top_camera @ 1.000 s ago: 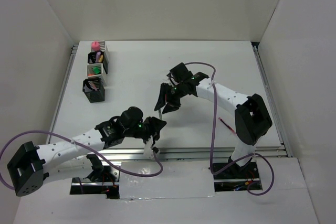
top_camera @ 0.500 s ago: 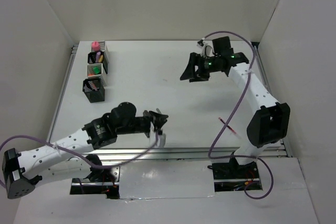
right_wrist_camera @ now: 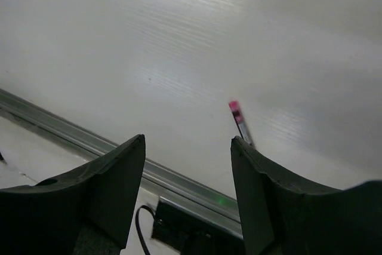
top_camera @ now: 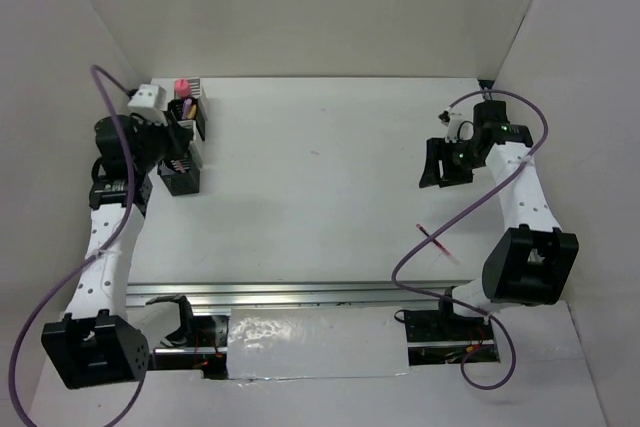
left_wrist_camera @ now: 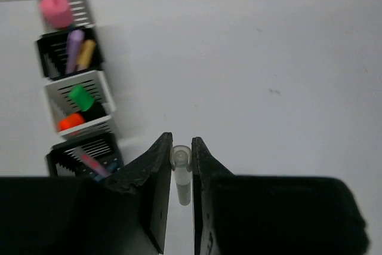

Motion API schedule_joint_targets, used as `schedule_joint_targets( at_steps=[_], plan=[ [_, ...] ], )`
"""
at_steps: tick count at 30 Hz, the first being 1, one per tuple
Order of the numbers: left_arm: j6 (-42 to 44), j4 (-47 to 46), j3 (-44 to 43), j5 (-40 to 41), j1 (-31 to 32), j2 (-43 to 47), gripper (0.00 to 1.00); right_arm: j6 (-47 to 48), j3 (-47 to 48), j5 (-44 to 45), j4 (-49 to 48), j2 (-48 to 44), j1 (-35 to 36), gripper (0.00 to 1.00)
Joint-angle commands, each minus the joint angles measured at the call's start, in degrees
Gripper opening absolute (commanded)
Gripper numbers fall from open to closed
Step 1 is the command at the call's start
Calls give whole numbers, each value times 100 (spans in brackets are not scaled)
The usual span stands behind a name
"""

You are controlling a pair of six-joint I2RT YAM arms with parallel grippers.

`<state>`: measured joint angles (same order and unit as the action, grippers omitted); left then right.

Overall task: Sort the stationery into containers
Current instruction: Place the pen in the storage box.

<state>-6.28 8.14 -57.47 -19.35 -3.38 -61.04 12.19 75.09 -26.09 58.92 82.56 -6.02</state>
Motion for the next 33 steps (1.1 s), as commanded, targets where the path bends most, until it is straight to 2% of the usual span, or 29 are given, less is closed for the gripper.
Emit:
schedule_joint_targets(
  at_steps=[1,5,8,20,33],
  plan=[
    [-585,-944,17,-683,-741,31,0,591,-38,-2,278,-144,-197,65],
    [-777,-1762,87,-999,-1576,-163,0,618,-143,112,217,-92,-242,61],
    [-726,-2167,131,-1105,-1762,-496,0,662,-284,322,182,-21,-198,58],
    [-31,-2958,535,-921,-1859,-1208,0,794,-557,666,76,181,-171,57],
    [758,-2994,509,-455,-1763,-1824,0,812,-688,921,32,410,-154,56]
  ],
)
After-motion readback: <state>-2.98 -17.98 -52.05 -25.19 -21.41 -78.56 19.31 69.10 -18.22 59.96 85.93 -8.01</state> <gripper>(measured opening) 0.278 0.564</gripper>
